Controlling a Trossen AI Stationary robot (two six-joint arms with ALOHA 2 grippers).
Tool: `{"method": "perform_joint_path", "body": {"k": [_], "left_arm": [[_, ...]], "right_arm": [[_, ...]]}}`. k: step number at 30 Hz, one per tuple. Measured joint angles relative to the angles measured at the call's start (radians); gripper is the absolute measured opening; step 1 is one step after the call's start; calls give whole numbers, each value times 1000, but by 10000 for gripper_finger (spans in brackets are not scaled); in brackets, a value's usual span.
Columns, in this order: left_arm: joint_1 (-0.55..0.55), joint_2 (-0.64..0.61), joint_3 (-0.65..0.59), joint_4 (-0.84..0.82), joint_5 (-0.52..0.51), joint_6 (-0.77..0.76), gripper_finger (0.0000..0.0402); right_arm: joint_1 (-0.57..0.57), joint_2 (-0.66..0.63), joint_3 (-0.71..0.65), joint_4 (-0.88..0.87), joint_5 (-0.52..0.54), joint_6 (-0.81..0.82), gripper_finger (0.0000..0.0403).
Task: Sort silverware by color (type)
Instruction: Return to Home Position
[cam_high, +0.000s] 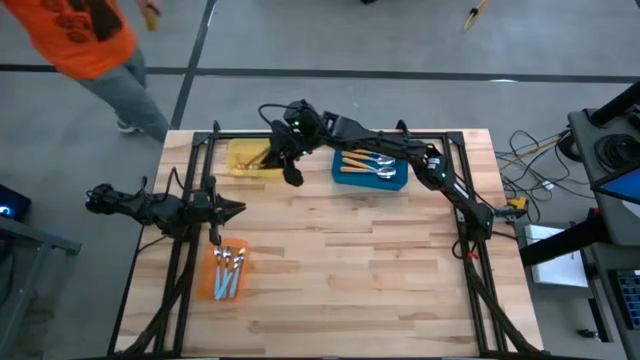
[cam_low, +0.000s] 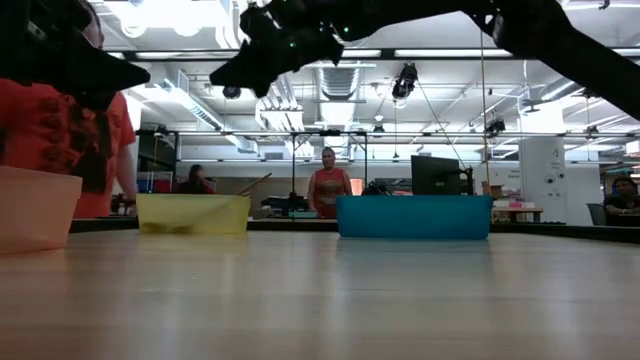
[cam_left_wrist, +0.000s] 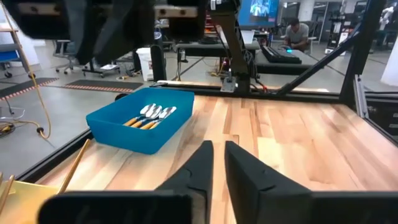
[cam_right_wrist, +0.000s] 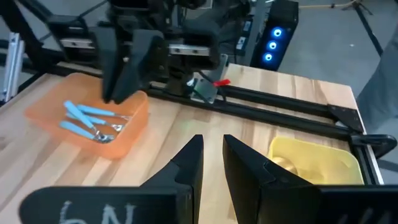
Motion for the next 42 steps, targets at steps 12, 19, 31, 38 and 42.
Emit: {"method": "perform_joint_path", "body": {"k": [12,19,31,38,42], "left_arm": [[0,0,0,-1,0,2,4],[0,0,0,-3,-1,6,4],[0,0,0,-6,-1,1,4],[0,0,0,-7,-1,-42,4],[0,0,0,-7,-1,-54,4]], "right_arm": [[44,-206,-22,-267,4,-105,52],[81,-387,-190,-267,11,-121,44],[89,-779,-881,122,12,-91,15],[96,-1019,-1294,327,11,-69,13],[97,-1157,-1491,391,12,-68,13]]}}
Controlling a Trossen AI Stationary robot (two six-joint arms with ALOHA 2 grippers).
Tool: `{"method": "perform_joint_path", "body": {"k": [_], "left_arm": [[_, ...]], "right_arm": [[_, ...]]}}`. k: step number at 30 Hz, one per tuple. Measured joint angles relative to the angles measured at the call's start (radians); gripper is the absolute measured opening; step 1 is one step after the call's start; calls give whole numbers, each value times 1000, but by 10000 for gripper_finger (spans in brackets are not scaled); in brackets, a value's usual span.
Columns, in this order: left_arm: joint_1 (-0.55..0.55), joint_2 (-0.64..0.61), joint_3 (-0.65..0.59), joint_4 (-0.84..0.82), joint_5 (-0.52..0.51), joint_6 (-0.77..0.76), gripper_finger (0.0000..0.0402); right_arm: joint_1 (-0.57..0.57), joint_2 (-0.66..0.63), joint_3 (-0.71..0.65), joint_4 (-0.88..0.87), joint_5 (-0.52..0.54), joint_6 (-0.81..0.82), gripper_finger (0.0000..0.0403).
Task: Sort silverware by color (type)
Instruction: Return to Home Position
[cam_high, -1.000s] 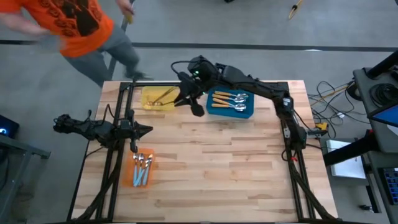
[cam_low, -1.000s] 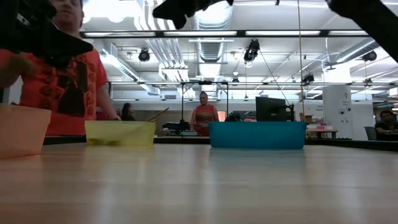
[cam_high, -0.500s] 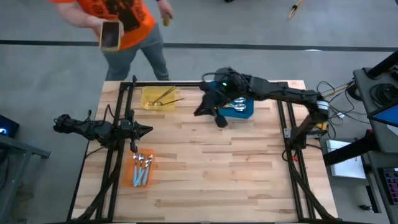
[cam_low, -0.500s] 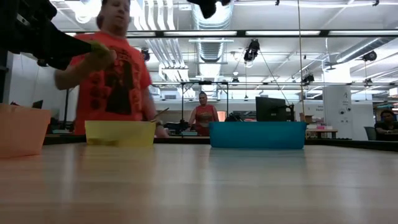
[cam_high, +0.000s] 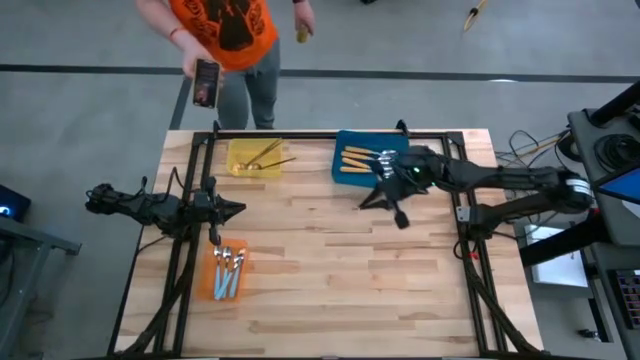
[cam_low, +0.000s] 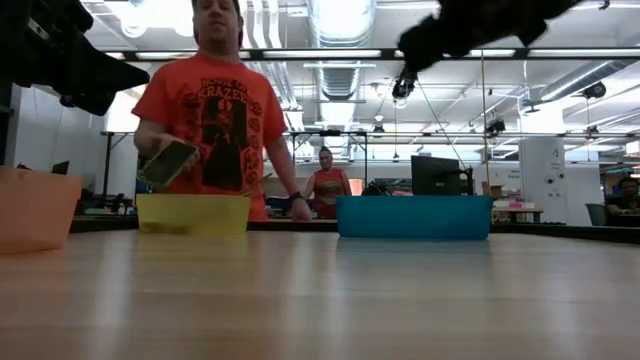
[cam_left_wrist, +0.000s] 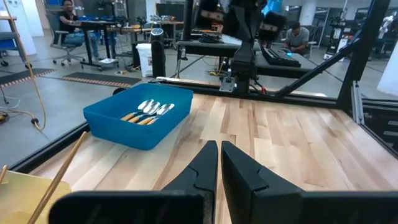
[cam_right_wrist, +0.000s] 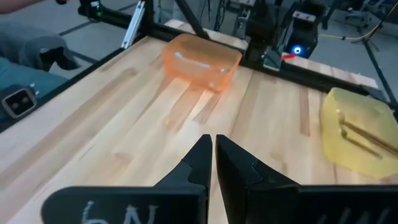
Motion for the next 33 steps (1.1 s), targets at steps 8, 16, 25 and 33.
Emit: {"method": "perform_joint_path", "body": {"k": [8,16,25,33], "left_arm": [[0,0,0,0,0,-19,4],[0,0,0,1,-2,-62,4],[0,0,0,4,-63,-77,4],[0,0,0,5,-100,-77,4]], "right_arm": [[0,-259,-255,91,0,65,13],[0,-472,-414,93,34,142,13],[0,-611,-618,250,188,192,13],[0,-750,-717,274,262,213,13]]}}
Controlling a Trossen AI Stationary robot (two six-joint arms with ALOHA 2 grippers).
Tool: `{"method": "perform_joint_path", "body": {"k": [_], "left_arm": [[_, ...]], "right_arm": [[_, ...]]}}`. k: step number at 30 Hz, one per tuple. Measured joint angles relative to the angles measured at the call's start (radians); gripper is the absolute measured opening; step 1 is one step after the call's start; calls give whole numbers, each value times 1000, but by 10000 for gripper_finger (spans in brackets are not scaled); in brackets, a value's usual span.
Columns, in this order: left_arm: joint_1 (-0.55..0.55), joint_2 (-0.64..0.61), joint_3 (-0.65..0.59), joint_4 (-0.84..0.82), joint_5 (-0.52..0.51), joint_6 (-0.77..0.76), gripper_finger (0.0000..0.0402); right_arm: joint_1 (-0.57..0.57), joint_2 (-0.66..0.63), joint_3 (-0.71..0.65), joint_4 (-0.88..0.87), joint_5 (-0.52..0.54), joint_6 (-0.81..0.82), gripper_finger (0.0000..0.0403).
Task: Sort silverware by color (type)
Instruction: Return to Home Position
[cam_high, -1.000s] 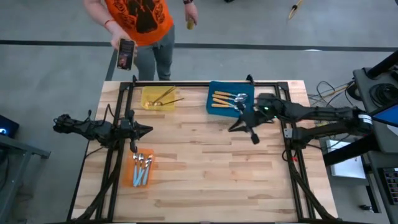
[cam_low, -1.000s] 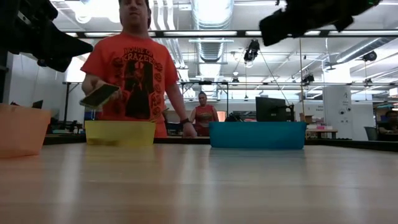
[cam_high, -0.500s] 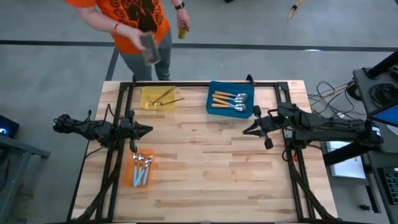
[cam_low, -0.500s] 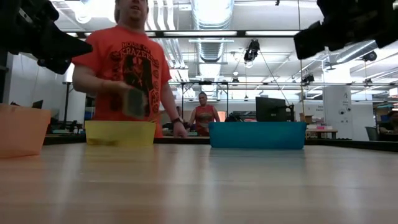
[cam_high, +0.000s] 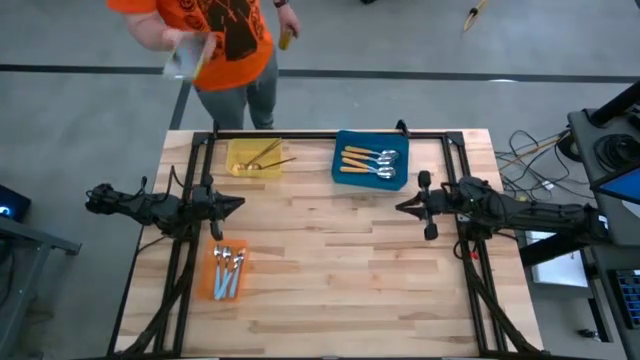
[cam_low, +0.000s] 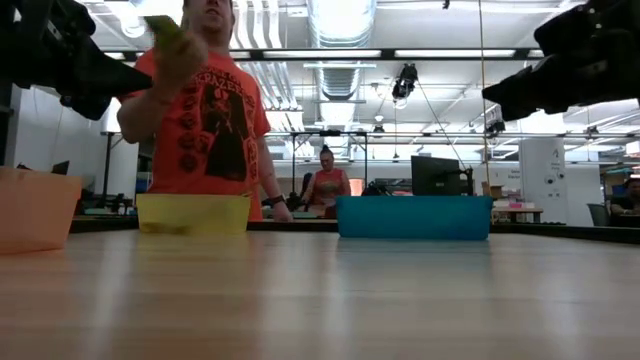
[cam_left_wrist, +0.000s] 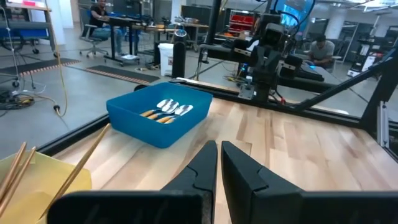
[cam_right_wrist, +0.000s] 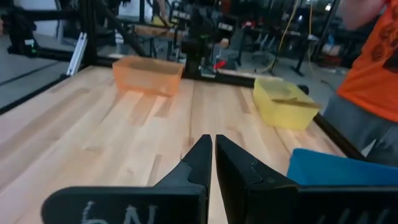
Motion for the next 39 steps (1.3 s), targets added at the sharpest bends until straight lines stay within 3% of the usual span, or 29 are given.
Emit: {"method": "perform_joint_path", "body": {"k": [15,32,39], "left_arm": [[0,0,0,-15,0,8,4],[0,4,0,-17,-6,8,4],[0,5,0,-17,-6,9,4]], "right_arm": [[0,-338,-120,-123,82,36,13],[0,-335,-131,-135,132,-31,13],[0,-287,-132,-140,141,78,13]]}}
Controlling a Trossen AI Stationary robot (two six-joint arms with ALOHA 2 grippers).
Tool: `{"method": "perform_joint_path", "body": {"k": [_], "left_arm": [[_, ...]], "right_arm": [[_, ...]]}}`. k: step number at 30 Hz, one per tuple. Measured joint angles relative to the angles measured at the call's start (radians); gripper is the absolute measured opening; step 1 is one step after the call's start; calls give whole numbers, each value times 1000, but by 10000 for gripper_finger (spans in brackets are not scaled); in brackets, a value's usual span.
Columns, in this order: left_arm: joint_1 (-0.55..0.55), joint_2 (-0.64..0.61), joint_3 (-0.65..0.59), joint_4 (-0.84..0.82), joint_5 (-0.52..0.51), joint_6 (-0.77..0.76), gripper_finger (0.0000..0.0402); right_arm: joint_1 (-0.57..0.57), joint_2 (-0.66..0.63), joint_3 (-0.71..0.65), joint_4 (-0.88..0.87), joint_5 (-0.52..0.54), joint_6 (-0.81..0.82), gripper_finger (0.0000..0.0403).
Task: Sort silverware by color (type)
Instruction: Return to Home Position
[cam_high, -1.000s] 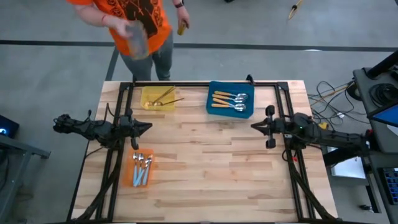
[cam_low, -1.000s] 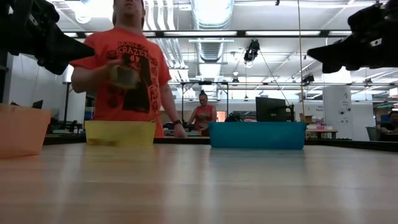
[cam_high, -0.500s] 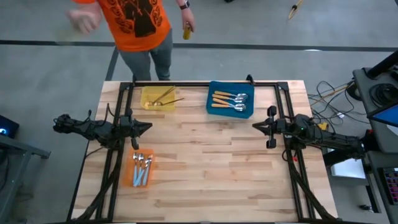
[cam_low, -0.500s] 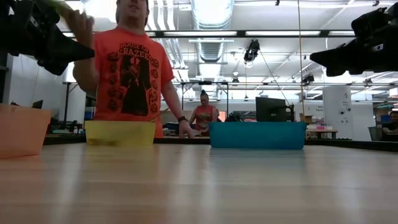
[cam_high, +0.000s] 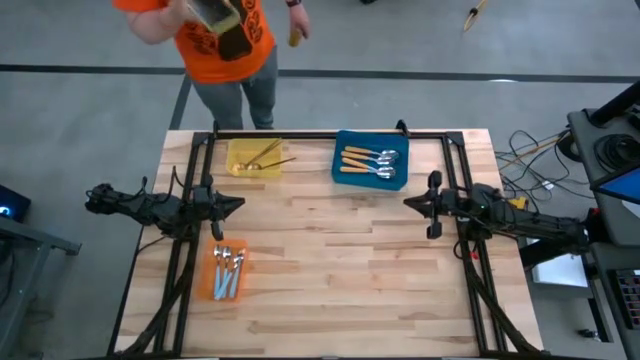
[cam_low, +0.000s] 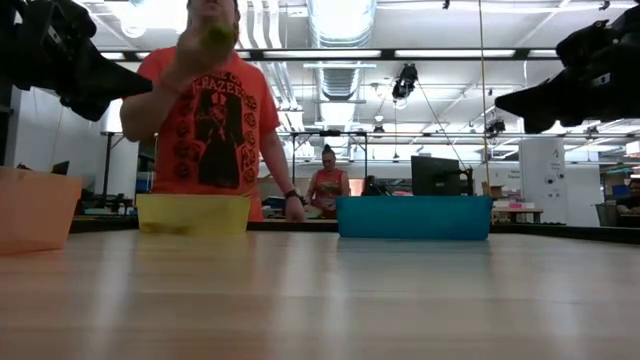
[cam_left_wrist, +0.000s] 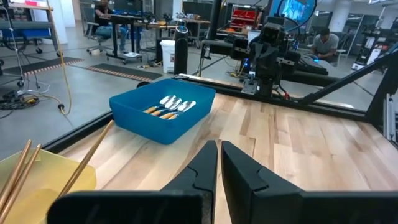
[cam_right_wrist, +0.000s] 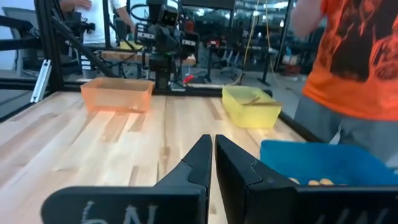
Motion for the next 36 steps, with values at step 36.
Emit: {"method": "perform_joint_path", "body": {"k": [36], "left_arm": [[0,4,0,2,3,0,4]], "right_arm": [[37,-59,-1,-14,46,52,13]]}}
